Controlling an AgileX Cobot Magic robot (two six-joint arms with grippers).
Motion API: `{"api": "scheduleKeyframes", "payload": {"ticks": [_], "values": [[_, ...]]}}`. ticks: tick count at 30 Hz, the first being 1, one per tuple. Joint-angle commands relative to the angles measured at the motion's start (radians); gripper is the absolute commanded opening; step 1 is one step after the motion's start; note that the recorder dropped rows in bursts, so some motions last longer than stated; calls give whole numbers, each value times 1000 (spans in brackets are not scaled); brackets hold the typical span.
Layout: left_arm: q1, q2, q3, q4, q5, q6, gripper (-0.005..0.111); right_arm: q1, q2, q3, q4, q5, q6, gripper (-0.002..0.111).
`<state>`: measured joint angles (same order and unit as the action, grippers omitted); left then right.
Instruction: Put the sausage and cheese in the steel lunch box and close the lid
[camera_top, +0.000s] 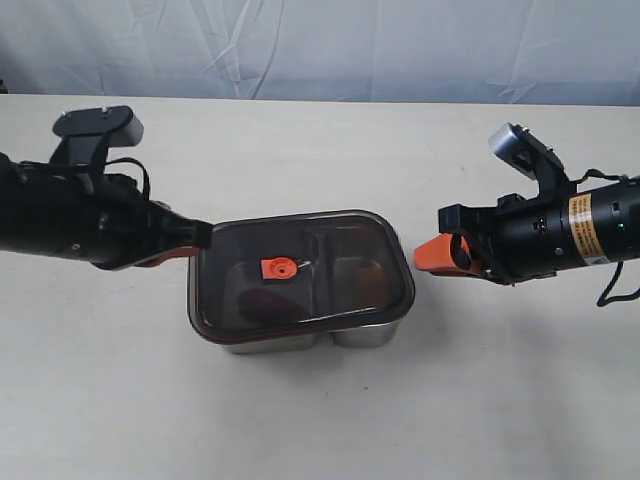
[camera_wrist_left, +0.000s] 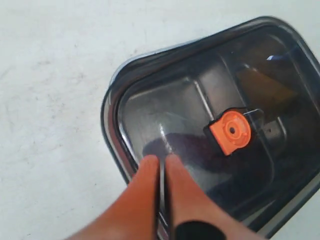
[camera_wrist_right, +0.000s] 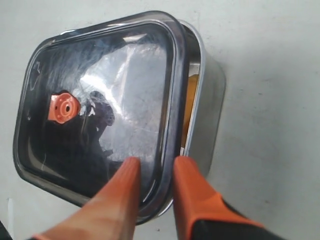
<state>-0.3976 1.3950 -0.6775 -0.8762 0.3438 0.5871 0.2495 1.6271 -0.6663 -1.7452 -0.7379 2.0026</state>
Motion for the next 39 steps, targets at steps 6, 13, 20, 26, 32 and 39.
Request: {"api": "scheduleKeyframes", "payload": {"ticks": [6, 13, 20, 26, 32, 39], "values": [[55, -72, 26, 491, 8, -460, 0, -3, -9, -4, 1, -1, -14, 25], [55, 68, 57, 397, -14, -473, 0, -3, -9, -4, 1, 28, -14, 25], [-24, 164, 46, 245, -66, -392, 0, -3, -9, -4, 1, 30, -14, 25], [-54, 164, 0, 194, -101, -390, 0, -3, -9, -4, 1, 20, -14, 25], [-54, 179, -51, 192, -112, -393, 0, -3, -9, -4, 1, 19, -14, 25], [-54, 226, -54, 232, -40, -390, 0, -3, -9, -4, 1, 12, -14, 25]]}}
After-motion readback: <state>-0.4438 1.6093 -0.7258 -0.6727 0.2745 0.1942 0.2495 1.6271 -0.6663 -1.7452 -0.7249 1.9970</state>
